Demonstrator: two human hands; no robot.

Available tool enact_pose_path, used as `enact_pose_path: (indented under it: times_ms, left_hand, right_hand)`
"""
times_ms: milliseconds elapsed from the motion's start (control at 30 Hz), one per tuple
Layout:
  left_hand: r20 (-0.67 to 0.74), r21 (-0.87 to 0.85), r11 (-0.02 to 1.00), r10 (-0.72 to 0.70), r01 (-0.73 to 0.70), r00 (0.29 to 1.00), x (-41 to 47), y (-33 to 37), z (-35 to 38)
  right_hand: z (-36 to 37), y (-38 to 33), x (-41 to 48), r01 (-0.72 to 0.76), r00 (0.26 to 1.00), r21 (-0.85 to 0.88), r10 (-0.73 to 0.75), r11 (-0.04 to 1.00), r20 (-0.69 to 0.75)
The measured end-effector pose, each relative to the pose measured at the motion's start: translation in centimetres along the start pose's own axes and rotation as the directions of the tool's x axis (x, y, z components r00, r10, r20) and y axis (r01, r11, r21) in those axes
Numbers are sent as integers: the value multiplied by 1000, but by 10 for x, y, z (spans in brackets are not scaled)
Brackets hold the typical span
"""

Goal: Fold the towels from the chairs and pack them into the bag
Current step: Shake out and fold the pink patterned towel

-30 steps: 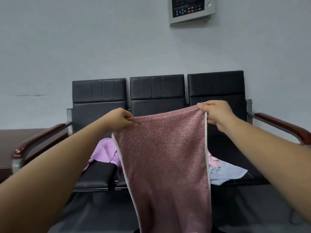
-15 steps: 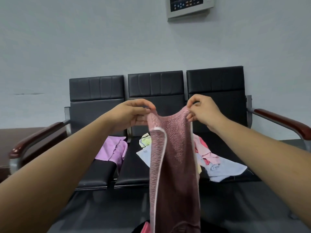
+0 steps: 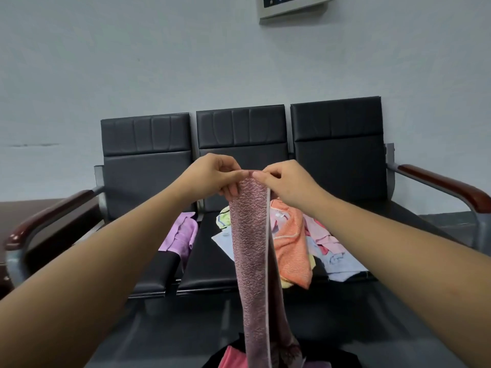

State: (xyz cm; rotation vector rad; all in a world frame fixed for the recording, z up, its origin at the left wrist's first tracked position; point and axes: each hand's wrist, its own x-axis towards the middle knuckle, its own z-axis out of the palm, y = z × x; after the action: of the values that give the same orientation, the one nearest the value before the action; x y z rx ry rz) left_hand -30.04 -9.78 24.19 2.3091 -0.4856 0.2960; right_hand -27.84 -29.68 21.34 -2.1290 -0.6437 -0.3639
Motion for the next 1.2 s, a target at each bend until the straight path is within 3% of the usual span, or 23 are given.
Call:
enact_pose_path:
  times_ms: [133,200,400,533,633,733,867,967,1067,1200]
  left_hand:
    - [164,275,959,-111,62,980,1,-12,-3]
    - [194,320,942,-166,98,967,-1,-21,-4]
    - [60,174,977,-132,120,989,-3,-36,-17]
    - [157,40,985,-169,165,973,-2,-31,-10]
    - [157,41,988,-156,151,975,-1,-28,-9]
    - [-38,48,996,-79,81,996,4,-27,-14]
    - [-252,-67,996,33,-51,967,12,-21,-23]
    - [-211,1,1000,-29,30,977,13,-21,-18]
    - [-150,-250,967,-82,42,985,8,-30,-3]
    - [-230,-421,906,-157,47,961,9,-39,9]
  right_hand:
    - [-10,5,-1,-65,997,123,69,990,-31]
    - [-13,10,0,-114,992,214,124,970,-35]
    - [-26,40,-1,-233,962,290,264,928,-74]
    - [-31,45,1,-237,959,235,265,943,-97]
    - [-37,43,3,-211,959,178,239,961,-154]
    - [-44,37,3,-166,956,140,194,976,-222]
    - [-56,23,9,-44,933,280,139,959,-331]
    - [-53,32,15,-118,948,296,196,948,-251]
    - [-47,47,14,-207,946,306,269,929,-179]
    - [-43,45,11,-145,973,554,221,819,-71]
